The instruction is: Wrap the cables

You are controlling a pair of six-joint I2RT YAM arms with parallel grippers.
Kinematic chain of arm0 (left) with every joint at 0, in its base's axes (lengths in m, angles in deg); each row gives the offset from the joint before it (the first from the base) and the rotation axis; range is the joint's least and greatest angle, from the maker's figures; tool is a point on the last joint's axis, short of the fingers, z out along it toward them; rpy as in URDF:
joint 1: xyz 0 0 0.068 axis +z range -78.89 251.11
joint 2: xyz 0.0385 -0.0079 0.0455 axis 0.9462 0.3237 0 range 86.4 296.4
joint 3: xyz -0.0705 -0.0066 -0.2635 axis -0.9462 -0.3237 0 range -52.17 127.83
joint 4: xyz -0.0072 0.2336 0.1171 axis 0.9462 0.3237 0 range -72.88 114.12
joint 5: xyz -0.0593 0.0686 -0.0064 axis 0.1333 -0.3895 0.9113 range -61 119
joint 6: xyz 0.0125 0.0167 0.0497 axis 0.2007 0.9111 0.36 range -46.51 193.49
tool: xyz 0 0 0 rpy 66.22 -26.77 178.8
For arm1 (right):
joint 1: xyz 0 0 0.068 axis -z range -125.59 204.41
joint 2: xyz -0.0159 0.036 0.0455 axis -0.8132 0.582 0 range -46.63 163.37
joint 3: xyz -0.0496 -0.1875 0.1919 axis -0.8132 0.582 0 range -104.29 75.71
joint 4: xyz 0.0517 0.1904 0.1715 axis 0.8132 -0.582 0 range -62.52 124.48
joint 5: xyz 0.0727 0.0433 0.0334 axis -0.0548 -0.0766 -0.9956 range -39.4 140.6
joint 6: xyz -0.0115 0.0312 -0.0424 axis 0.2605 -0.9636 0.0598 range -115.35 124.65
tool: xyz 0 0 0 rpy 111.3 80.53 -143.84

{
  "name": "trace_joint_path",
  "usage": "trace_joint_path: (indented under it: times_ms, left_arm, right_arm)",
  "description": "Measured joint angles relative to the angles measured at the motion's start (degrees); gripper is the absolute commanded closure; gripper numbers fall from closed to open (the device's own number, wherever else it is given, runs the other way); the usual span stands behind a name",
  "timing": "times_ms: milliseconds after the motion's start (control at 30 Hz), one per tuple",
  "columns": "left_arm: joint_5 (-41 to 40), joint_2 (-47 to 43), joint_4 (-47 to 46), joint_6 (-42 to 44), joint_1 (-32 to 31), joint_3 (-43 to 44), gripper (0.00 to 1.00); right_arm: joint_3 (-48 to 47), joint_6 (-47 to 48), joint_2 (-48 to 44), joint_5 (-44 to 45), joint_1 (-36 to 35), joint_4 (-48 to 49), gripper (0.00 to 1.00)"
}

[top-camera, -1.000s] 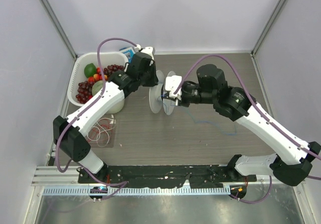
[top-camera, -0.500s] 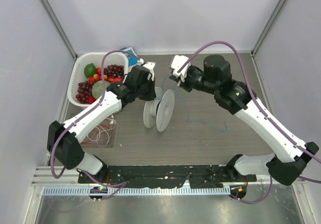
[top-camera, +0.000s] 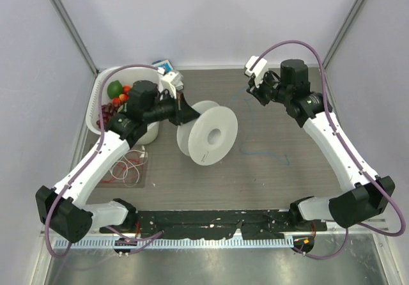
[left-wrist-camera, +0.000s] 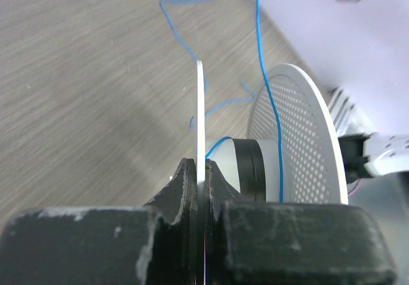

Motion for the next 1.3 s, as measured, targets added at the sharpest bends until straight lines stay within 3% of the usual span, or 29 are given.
trace_joint_path:
  times_ms: [333,600,667,767,833,900,1300]
  left_arm:
    - [9.49,0.85,-13.25,-14.73,9.4,2.36,1.0]
    - [7.13,6.54,-17.03,-26.16,12.11,12.85,1.0]
    - [6.49,6.91,-17.0,-26.86,12.11,14.73,1.0]
    - [5.95,7.56,-17.07,-26.69,12.11,18.03,1.0]
    - [5.35,7.85,-17.84,-26.47,12.2,20.87,1.0]
    - [4.74,7.85,-19.08,-25.51,12.31,23.3,1.0]
    - [1.84,9.75,-19.69,-17.62,12.44,35.85,1.0]
  right_arm:
    - [7.06,-0.17,0.5,-5.49,3.58,-1.16,0.99]
    - [10.16,-10.12,-0.9,-16.74,3.3,4.57,0.95]
    - [11.17,-14.19,-1.9,-19.02,3.48,7.65,0.86]
    - [12.02,-19.65,-3.15,-21.22,3.43,11.96,0.58]
    - [12.83,-22.73,-3.87,-21.79,3.5,13.62,0.47]
    - [13.68,-24.81,-4.17,-21.97,3.54,14.8,0.41]
    - [18.56,-26.25,-6.73,-19.56,3.54,16.52,0.32]
